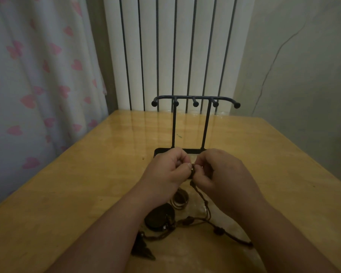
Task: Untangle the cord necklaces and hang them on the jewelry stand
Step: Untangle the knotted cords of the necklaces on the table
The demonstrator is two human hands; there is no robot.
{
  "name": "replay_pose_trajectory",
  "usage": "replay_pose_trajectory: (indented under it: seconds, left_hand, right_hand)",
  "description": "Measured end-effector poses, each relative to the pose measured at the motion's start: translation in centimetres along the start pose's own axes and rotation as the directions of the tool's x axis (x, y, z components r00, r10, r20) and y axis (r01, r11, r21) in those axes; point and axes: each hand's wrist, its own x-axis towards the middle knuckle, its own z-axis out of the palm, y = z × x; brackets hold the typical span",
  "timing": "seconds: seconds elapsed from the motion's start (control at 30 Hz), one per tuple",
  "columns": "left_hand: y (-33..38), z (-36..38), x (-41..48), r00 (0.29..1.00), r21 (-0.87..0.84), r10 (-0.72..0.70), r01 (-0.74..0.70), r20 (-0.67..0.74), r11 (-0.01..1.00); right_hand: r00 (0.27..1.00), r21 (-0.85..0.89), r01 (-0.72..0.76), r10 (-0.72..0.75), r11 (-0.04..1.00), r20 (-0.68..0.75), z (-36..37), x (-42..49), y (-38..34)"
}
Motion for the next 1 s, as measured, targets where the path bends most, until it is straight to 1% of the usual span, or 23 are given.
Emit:
replay_pose_trajectory:
  seconds: [0.17, 0.37, 0.43, 0.5, 0.57, 0.67, 0.73, 0.8, 0.87, 1.0]
  left_hand:
    - [0.4, 0.2, -0.1, 0.998, -0.074, -0.058, 0.059, 0.022, 0.996]
    - [0.3, 0.4, 0.1, 0.993, -0.131, -0.115, 0.117, 0.025, 0.984]
    - [0.4, 0.4, 0.1, 0.991, -0.147, -0.131, 0.134, 0.025, 0.980]
    - [0.6, 0.3, 0.1, 0.989, -0.176, -0.143, 0.146, 0.031, 0.974]
    - [0.8, 0.4, -0.1, 0.987, -0.224, -0.157, 0.162, 0.044, 0.961]
    - [1.1, 0.5, -0.2, 0.982, -0.307, -0.182, 0.187, 0.048, 0.933]
    - [1.1, 0.4, -0.1, 0.983, -0.291, -0.180, 0.180, 0.027, 0.940]
    - [1.1, 0.2, -0.1, 0.986, -0.272, -0.167, 0.164, 0.011, 0.948]
    - [1.0, -0.1, -0.1, 0.990, -0.239, -0.141, 0.140, 0.014, 0.961]
    - [1.0, -0.5, -0.1, 0.994, -0.193, -0.109, 0.108, 0.006, 0.975]
  right_hand:
    - [1.000, -0.040, 0.011, -0.010, 0.999, 0.025, -0.4, 0.0, -0.3]
    - [1.000, -0.060, 0.003, -0.003, 0.998, 0.001, 0.1, 0.1, -0.3]
    - [1.000, -0.040, -0.005, 0.005, 0.999, -0.005, 0.4, 0.2, -0.2]
    - [0.999, 0.026, -0.021, 0.022, 0.999, -0.023, 0.7, 0.1, -0.2]
    - [0.996, 0.147, -0.052, 0.062, 0.988, -0.063, 1.2, -0.1, 0.0]
    - [0.983, 0.338, -0.089, 0.137, 0.937, -0.121, 1.8, -0.3, 0.1]
    - [0.981, 0.380, -0.096, 0.151, 0.920, -0.119, 1.8, -0.2, 0.2]
    - [0.988, 0.381, -0.092, 0.132, 0.920, -0.081, 1.7, -0.2, 0.2]
    - [0.992, 0.353, -0.081, 0.109, 0.932, -0.060, 1.6, -0.3, 0.2]
    - [0.994, 0.286, -0.061, 0.084, 0.956, -0.069, 1.8, -0.3, 0.4]
